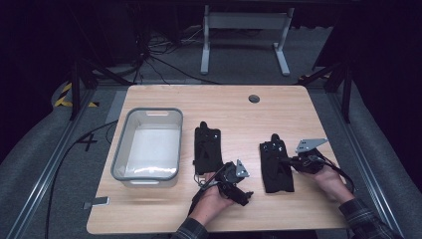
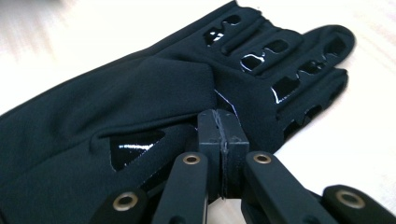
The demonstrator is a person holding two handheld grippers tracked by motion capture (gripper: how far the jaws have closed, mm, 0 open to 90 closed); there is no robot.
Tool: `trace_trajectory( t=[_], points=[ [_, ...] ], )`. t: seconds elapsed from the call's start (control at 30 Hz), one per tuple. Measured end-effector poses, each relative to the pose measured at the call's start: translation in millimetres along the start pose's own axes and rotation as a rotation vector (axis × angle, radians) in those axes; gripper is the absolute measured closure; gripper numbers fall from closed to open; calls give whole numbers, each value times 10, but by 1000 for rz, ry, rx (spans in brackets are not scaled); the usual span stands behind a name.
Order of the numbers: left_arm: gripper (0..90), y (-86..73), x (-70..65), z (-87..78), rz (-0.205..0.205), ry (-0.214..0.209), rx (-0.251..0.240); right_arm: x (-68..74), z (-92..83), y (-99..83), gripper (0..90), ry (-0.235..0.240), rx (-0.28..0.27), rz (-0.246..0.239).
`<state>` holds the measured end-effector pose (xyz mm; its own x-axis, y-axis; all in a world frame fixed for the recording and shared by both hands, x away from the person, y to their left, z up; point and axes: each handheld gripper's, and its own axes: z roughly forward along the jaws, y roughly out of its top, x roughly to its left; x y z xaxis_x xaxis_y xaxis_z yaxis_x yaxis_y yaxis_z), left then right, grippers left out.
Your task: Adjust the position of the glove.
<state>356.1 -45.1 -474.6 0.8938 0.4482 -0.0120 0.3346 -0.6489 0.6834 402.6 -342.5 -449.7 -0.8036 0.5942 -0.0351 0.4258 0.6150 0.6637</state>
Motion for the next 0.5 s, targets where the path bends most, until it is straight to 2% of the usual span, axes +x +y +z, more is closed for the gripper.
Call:
trace_trajectory(
  t=[0.17, 0.23, 0.37, 0.4, 0.47, 0.5],
  points=[
    [1, 0, 0, 0, 0, 0, 0, 145, -66, -62, 900, 35, 9, -32],
    [1, 0, 0, 0, 0, 0, 0, 168, -86, -68, 894, 33, 4, -35],
    [1, 0, 1, -1, 1, 0, 1, 156, -200, -85, 719, 4, -54, -5],
    [1, 0, 1, -1, 1, 0, 1, 156, -200, -85, 719, 4, -54, -5],
    [1, 0, 0, 0, -1, 0, -1, 144, -298, -171, 545, -35, -83, 33],
    [1, 1, 1, 1, -1, -2, -1, 132, -325, -216, 503, -54, -84, 47]
  ],
)
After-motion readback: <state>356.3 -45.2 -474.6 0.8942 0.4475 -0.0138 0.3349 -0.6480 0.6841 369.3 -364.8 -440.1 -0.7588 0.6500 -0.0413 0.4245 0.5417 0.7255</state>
